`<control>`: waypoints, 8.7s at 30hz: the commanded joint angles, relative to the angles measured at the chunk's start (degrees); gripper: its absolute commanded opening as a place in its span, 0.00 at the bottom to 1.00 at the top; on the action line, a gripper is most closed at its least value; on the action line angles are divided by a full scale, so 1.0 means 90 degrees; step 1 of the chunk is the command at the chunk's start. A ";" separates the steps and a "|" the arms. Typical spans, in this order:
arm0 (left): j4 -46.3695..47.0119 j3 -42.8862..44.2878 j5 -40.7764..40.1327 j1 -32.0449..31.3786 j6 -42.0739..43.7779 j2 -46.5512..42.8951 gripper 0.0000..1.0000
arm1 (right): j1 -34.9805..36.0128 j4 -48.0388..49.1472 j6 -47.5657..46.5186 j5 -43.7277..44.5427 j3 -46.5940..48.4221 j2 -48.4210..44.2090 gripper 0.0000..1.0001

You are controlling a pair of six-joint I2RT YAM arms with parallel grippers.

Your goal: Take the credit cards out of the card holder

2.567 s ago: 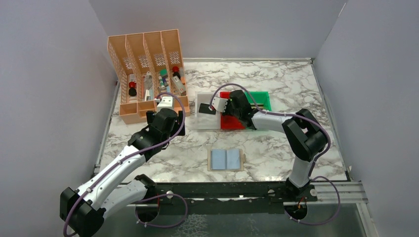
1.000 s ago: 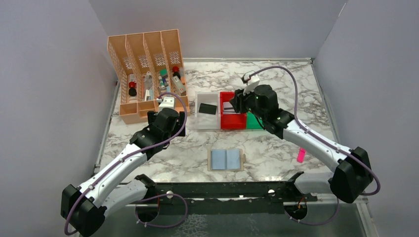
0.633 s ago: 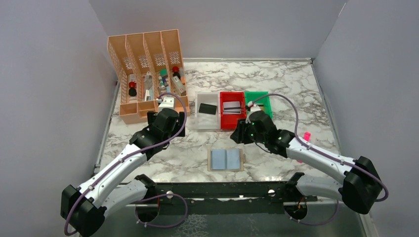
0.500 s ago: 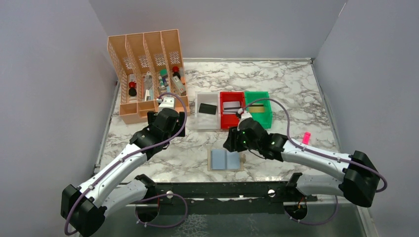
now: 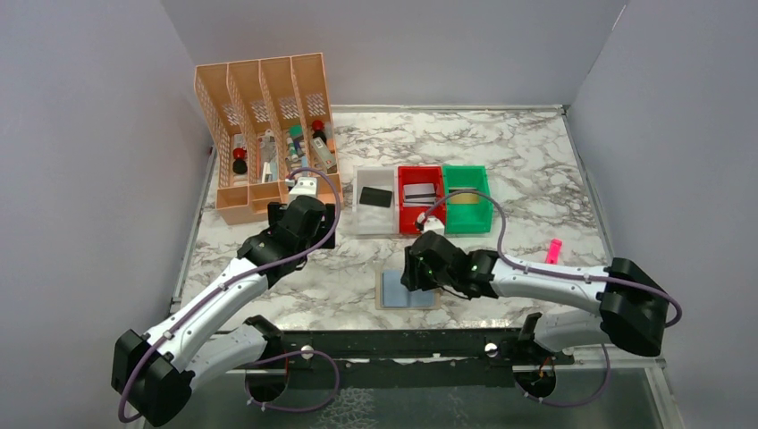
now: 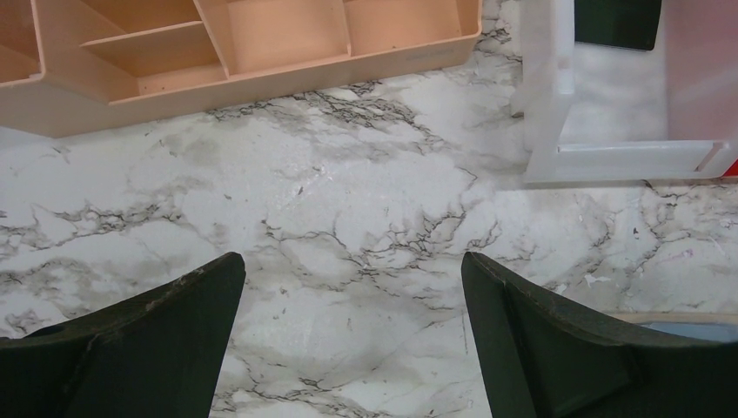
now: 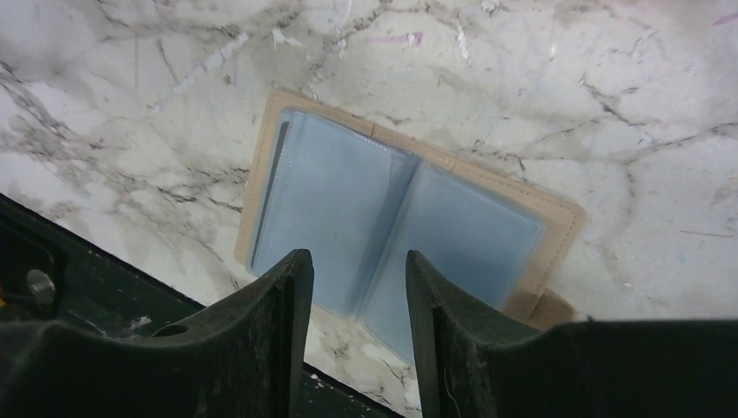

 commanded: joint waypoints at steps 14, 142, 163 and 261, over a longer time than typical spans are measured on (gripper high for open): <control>-0.0014 0.0158 -0.0138 0.0079 -0.0031 0.0078 0.99 | 0.1114 -0.0803 0.0260 0.1492 0.1237 0.1570 0.62; 0.3430 -0.1034 0.5056 -0.0186 -0.1835 0.0708 0.83 | -0.0348 0.2942 0.0798 -0.1201 -0.1106 0.0213 0.01; 0.4368 -0.0658 0.4660 -0.1581 -0.1848 0.2683 0.35 | -0.0437 0.2481 0.1964 0.0358 -0.2183 -0.0969 0.01; 0.3802 -0.0999 0.4088 -0.1887 -0.2247 0.2876 0.26 | -0.0603 0.1593 0.0930 -0.1185 -0.0650 0.1085 0.29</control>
